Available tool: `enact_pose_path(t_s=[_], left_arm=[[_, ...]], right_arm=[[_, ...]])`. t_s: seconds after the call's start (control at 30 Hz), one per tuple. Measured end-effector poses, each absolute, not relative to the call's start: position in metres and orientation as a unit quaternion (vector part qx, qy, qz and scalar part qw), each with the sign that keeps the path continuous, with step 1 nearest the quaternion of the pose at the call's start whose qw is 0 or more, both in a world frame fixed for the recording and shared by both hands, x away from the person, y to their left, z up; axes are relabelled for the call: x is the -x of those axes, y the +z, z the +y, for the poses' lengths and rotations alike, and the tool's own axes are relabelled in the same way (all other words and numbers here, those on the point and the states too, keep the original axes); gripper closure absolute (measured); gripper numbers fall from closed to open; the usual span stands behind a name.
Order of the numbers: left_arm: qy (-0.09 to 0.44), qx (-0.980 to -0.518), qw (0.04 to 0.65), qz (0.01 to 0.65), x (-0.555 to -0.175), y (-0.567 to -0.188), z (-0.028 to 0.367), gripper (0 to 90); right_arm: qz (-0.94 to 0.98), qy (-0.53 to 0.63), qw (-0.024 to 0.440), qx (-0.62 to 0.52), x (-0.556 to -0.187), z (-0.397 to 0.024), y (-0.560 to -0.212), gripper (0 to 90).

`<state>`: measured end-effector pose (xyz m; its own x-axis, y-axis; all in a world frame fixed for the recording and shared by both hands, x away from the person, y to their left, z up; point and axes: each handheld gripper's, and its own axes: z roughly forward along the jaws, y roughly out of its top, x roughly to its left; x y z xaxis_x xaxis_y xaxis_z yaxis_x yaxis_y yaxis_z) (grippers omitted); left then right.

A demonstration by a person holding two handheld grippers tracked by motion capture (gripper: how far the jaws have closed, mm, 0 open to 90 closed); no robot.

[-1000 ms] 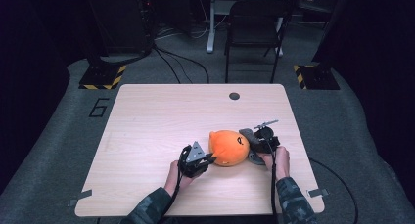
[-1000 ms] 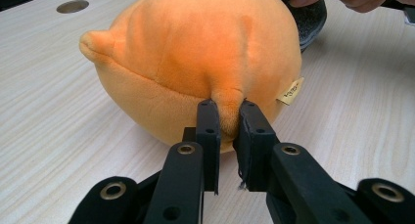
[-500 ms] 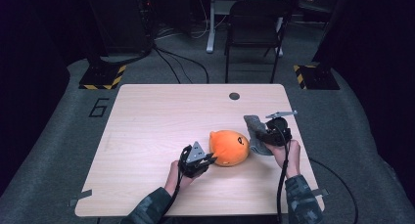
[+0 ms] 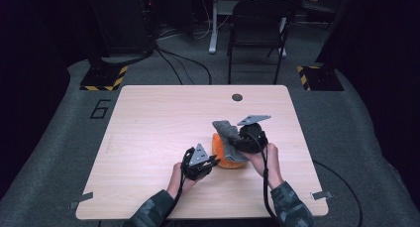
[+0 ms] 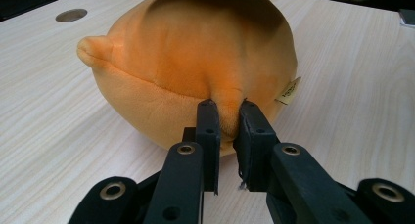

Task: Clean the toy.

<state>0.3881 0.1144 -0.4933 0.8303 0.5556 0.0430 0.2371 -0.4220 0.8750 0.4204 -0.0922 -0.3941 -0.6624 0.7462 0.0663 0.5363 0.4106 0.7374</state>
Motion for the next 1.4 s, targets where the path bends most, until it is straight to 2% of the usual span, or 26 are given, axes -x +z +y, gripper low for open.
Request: enact_pose_path(t_s=[0.27,0.47,1.4], left_arm=[[0.159,-0.83,0.478,0.237,-0.388,-0.494,0.113,80.5],[0.158,-0.83,0.48,0.238,-0.388,-0.494,0.114,80.5],[0.155,-0.829,0.48,0.24,-0.39,-0.495,0.115,80.5]], right_arm=[[0.847,0.353,0.149,-0.369,-0.424,-0.069,-0.421,73.9],[0.85,0.343,0.165,-0.363,-0.423,-0.068,-0.421,74.0],[0.826,0.333,0.19,-0.414,-0.437,-0.115,-0.416,73.5]])
